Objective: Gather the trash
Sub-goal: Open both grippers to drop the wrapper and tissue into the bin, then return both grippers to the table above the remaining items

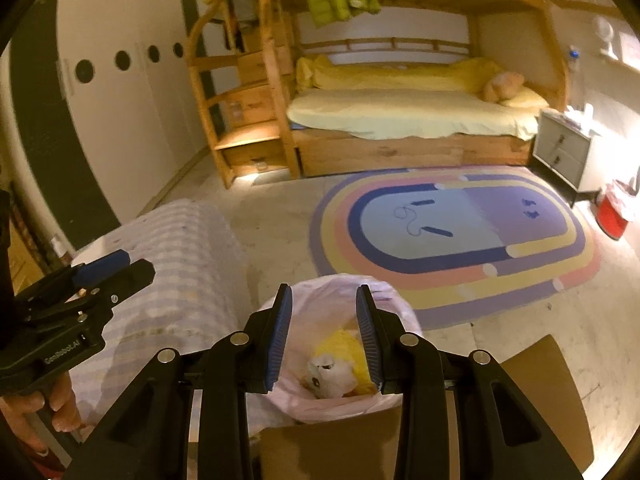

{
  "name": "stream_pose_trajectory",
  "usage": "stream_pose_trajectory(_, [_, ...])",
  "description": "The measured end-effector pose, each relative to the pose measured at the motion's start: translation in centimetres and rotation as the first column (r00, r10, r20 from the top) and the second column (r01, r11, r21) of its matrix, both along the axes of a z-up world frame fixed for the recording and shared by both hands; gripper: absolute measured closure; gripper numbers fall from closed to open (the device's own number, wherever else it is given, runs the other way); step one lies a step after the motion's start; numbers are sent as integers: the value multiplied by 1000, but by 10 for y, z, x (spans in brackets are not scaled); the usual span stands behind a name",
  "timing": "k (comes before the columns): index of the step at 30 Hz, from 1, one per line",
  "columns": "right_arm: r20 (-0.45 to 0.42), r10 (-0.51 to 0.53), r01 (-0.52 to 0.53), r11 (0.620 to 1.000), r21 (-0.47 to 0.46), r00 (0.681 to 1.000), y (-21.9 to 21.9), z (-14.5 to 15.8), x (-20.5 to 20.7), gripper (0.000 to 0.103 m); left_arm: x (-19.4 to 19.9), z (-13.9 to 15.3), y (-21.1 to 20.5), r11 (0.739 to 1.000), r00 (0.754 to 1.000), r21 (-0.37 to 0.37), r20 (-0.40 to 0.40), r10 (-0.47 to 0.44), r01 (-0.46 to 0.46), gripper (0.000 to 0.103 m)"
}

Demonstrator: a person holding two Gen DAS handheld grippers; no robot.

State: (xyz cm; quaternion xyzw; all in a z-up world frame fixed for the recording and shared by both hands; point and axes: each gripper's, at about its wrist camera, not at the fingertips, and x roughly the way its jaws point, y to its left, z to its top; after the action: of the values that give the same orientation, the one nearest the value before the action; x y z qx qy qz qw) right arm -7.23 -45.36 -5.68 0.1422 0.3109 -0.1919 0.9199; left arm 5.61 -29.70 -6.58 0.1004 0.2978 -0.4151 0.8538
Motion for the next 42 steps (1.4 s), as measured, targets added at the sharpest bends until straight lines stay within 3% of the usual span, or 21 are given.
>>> stream_pose_trajectory(8, [13, 162, -162, 987, 2, 987, 70, 17, 9, 68, -14, 9, 91, 989, 990, 44, 19, 143, -143, 49])
stream_pose_trajectory(14, [11, 296, -296, 955, -7, 955, 131, 32, 25, 68, -30, 17, 168, 960, 962, 59, 37, 271, -272, 49])
stream_pose_trajectory(19, [34, 381, -382, 924, 18, 924, 166, 37, 37, 63, -34, 20, 227, 920, 923, 71, 40, 383, -385, 49])
stream_pose_trajectory(26, [24, 462, -462, 887, -5, 886, 191, 35, 45, 61, -28, 16, 299, 818, 821, 69, 42, 570, -572, 45])
stream_pose_trajectory(31, [8, 486, -486, 873, -36, 874, 199, 33, 53, 59, -17, 15, 332, 754, 758, 86, 58, 649, -652, 39])
stream_pose_trajectory(42, [-68, 535, -537, 843, -28, 842, 230, 2, 110, 59, 23, -20, 358, 727, 732, 112, -1, 682, -678, 34])
